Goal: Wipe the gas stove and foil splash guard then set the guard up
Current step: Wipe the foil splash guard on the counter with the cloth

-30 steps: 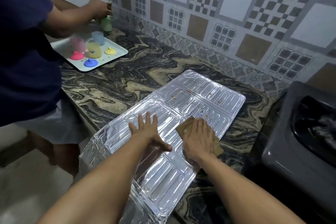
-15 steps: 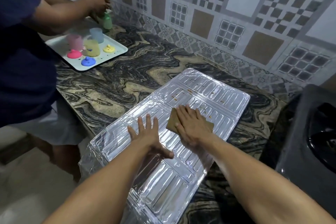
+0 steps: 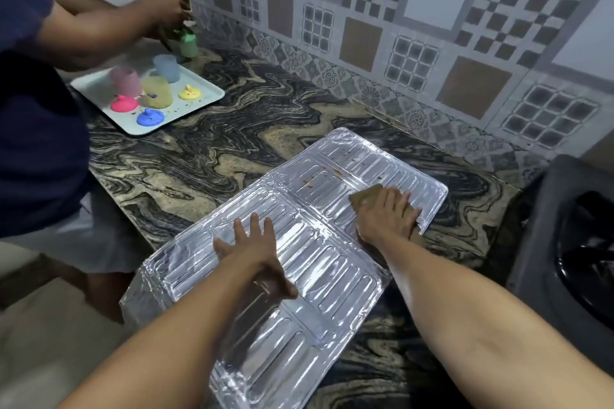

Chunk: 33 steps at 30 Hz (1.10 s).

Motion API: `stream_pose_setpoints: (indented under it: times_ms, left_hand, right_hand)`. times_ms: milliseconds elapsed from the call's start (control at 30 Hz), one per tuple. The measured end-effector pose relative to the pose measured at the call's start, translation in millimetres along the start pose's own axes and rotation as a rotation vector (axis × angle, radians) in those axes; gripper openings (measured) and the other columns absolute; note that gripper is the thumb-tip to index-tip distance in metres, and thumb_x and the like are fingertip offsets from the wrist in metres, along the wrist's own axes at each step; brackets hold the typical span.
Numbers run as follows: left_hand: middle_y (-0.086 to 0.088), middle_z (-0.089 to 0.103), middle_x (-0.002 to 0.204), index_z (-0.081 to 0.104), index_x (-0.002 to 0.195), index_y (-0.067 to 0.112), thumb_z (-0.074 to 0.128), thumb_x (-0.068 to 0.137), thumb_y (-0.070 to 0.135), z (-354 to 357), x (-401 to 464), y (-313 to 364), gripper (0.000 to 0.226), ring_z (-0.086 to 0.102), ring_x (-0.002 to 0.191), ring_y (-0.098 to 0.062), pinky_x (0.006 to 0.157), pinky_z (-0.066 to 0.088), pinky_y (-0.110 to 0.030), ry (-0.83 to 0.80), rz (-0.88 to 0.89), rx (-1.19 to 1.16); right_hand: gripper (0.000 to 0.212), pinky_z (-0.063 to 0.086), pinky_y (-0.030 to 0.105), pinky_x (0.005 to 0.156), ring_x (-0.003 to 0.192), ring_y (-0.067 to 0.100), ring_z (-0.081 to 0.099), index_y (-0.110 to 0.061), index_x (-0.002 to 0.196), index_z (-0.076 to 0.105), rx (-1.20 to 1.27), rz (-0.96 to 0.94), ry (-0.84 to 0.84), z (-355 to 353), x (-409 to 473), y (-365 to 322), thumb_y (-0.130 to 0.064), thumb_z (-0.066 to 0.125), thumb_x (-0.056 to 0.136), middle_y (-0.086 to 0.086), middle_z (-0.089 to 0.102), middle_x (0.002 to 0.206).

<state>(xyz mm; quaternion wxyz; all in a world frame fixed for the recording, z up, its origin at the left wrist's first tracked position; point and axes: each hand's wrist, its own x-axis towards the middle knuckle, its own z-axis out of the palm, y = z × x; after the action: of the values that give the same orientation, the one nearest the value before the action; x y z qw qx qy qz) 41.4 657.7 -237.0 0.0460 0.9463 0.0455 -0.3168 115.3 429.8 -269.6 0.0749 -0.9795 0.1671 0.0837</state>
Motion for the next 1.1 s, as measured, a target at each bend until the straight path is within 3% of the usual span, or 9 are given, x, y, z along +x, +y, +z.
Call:
stream_pose_setpoints:
  times_ms: [133,200,367,700,900,1100]
  left_hand:
    - [-0.019,-0.007,0.160,0.003,0.152,0.011,0.063,0.033,0.090,-15.4,10.6,22.7,0.155,-0.013,0.146,-0.039,0.115,-0.006,-0.063,0.210,-0.015,-0.150]
    - [-0.019,-0.011,0.159,-0.003,0.152,0.007,0.060,0.034,0.092,-15.4,20.8,34.5,0.159,-0.018,0.146,-0.037,0.116,-0.007,-0.061,0.278,0.042,-0.153]
    - [-0.016,-0.038,0.150,-0.025,0.146,0.004,0.066,0.038,0.087,-15.0,38.7,39.7,0.164,-0.034,0.139,-0.033,0.110,-0.015,-0.063,0.107,0.064,-0.158]
    - [-0.016,-0.051,0.139,-0.037,0.138,0.002,0.067,0.039,0.085,-16.6,46.5,37.3,0.166,-0.046,0.130,-0.033,0.109,-0.017,-0.066,-0.027,0.091,-0.166]
    - [-0.016,-0.054,0.136,-0.042,0.133,0.000,0.064,0.041,0.088,-19.0,47.4,38.4,0.165,-0.048,0.127,-0.036,0.102,-0.023,-0.067,-0.056,0.088,-0.100]
    - [-0.016,-0.054,0.137,-0.041,0.134,0.001,0.063,0.039,0.089,-21.9,44.8,39.1,0.166,-0.049,0.127,-0.036,0.101,-0.023,-0.068,-0.073,0.084,-0.097]
  right_hand:
    - [0.068,-0.014,0.060,0.114,0.148,0.031,-0.018,-0.008,0.154,-0.004,0.007,0.014,0.018,3.6,-4.8,-4.6,-0.046,0.009,0.098,0.010,-0.009,0.163]
    - [0.068,-0.012,0.060,0.114,0.148,0.030,-0.017,-0.009,0.154,-0.003,0.020,-0.003,0.026,6.1,-2.7,-2.3,-0.044,0.010,0.098,0.009,-0.009,0.163]
    - [0.068,-0.013,0.058,0.115,0.148,0.027,-0.019,-0.011,0.155,-0.005,0.030,-0.059,0.044,10.2,0.5,4.1,-0.046,0.010,0.098,0.006,-0.011,0.163]
    - [0.067,-0.012,0.061,0.115,0.148,0.030,-0.017,-0.010,0.154,-0.006,-0.018,0.111,-0.052,-22.6,54.4,51.1,-0.046,0.010,0.100,0.008,-0.010,0.163]
    - [0.068,-0.009,0.058,0.116,0.149,0.030,-0.013,-0.008,0.155,-0.002,-0.034,0.168,-0.013,-23.7,68.5,44.8,-0.045,0.012,0.099,0.007,-0.007,0.163]
    - [0.066,-0.010,0.052,0.118,0.148,0.031,-0.015,-0.009,0.154,-0.011,-0.064,-0.176,-0.046,-12.3,24.5,11.8,-0.044,0.012,0.102,0.011,-0.014,0.162]
